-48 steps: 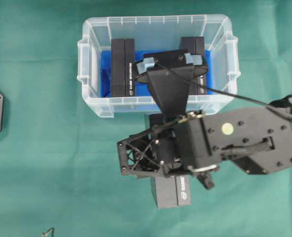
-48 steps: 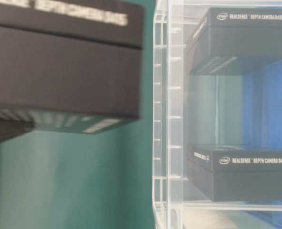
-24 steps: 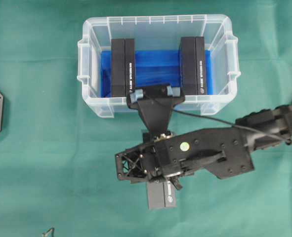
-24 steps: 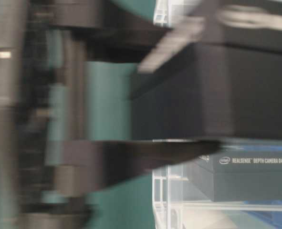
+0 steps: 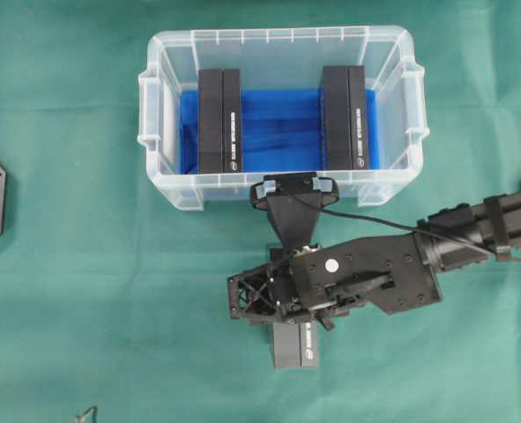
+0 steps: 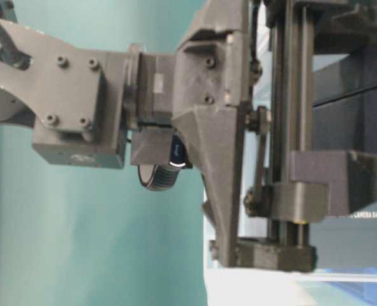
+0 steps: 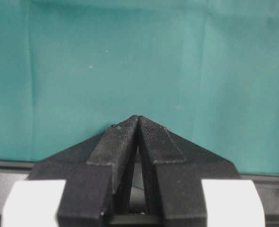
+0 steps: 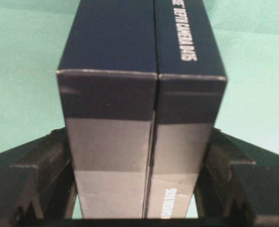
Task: Take the box out of the case with the right arm.
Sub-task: 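Carry the held box out of the case toward the front table, then lower the box onto the table in front of the case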
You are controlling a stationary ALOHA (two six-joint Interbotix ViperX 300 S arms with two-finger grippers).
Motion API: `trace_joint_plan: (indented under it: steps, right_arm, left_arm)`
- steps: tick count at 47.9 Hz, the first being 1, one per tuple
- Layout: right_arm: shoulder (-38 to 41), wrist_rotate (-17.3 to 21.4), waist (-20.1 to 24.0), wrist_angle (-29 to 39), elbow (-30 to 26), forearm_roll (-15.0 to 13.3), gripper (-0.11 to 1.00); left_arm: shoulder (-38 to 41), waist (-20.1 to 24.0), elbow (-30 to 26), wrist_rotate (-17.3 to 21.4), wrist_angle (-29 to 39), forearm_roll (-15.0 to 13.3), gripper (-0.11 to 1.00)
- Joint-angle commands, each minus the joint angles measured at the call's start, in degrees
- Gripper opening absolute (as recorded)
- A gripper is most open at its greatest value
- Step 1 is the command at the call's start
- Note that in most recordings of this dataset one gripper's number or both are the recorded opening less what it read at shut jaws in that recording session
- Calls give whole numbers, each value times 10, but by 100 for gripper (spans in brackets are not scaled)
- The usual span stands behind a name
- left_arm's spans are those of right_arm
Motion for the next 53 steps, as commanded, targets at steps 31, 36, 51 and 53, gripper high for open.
trace_joint_plan:
  steps: [31, 36, 51, 53]
  right_arm:
    - [-17, 0, -1, -3, -10, 1, 91]
    - [-19, 0, -1, -2, -10, 1, 91]
    - [-52, 3, -8, 61, -54, -7, 90]
    - [-57, 2, -9, 83, -68, -13, 91]
  left_arm:
    - [-2, 2, -15, 0, -2, 1, 2]
    - [-2, 2, -15, 1, -2, 1, 2]
    - [-1, 2, -16, 0, -2, 1, 2]
    - [-1, 2, -16, 0, -2, 1, 2]
